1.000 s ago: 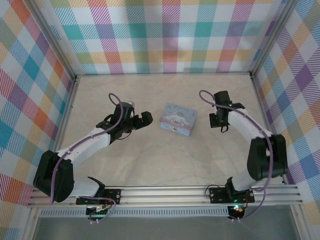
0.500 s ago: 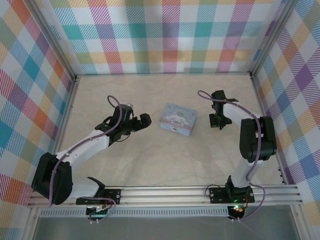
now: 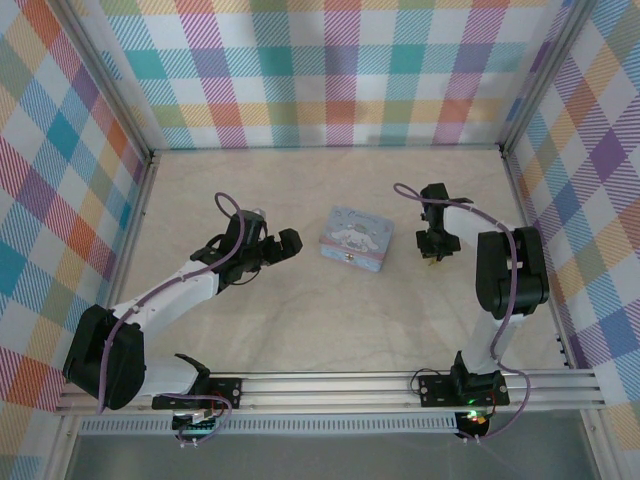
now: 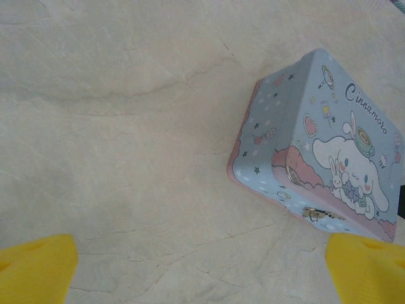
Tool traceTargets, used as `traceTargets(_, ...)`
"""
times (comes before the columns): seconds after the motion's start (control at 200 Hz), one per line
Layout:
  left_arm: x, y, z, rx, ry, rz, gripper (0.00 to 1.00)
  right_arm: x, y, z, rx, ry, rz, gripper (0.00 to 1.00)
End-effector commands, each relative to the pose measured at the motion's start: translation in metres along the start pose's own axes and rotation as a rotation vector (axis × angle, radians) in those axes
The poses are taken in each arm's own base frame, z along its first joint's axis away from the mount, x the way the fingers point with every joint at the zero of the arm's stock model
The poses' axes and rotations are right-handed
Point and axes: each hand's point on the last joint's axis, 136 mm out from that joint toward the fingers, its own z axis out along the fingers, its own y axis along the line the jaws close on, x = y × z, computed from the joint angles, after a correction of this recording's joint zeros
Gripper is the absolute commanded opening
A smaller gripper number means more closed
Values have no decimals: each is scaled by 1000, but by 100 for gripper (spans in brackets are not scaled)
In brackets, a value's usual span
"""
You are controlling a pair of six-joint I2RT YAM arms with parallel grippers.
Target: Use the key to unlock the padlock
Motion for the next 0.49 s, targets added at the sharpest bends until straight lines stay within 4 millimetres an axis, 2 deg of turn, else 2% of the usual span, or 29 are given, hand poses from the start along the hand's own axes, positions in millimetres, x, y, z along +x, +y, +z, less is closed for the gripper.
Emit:
traceTargets(0.0, -6, 3, -8, -9, -35, -11, 100, -11, -2, -28, -24, -69, 21, 33)
traceTargets(0.14, -13, 4, -16, -32, -58, 1, 100, -20, -5, -62, -49, -176, 42, 45)
traceTargets(0.21, -21, 6, -23, -65, -82, 22, 100, -24, -6, -78, -65, -234, 68, 58)
traceTargets(0.22, -21, 7, -24, -78, -79, 26, 100, -25, -6, -80, -67, -244, 72, 65)
traceTargets(0.23, -20, 9, -25, -91, -76, 31, 100, -25, -6, -83, -71, -253, 76, 87)
traceTargets(0.235, -21, 10, -26, -97, -77, 33, 100, -26, -6, -84, -73, -258, 78, 94)
traceTargets(0.25, -23, 11, -28, -107, -83, 41, 100, -27, -6, -87, -79, -272, 82, 100)
traceTargets(0.385, -52, 31, -51, -284, -188, 94, 100, -37, -8, -111, -115, -399, 152, 100)
traceTargets(0.49, -73, 44, -66, -371, -272, 169, 100, -44, -22, -122, -97, -490, 255, 100)
